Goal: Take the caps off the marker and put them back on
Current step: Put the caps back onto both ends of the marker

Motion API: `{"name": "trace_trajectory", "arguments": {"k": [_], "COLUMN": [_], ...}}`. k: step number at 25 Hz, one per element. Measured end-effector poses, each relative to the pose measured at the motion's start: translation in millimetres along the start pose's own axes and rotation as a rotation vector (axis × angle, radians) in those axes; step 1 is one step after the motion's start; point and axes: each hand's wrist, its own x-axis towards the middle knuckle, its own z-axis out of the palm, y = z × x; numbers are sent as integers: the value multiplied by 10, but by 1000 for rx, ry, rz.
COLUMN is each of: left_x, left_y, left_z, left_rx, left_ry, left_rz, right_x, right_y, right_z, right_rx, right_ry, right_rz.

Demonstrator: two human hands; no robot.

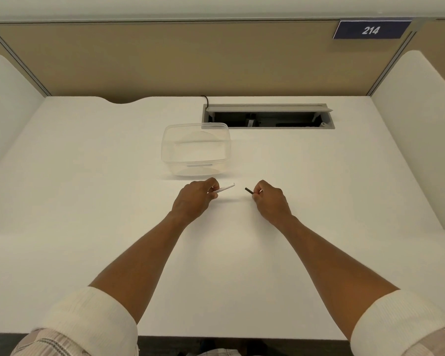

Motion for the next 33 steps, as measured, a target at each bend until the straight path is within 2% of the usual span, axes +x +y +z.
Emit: {"name": "trace_trajectory", "arguments": {"k": [9,25,33], "left_x": [23,-8,-10], "left_y": [63,77,106], "left_z": [16,-20,-19], "left_rx": [68,95,82], "left_ry": [5,-24,-25], "left_rz": [44,32,38], "right_x": [-19,-35,-93], "right_y": [-90,-99,-131], "right_z": [-150,-148,-216], "right_rx": [268,244,407], "right_ry": [44,49,44], "right_rz": [-155,-219,-176]}}
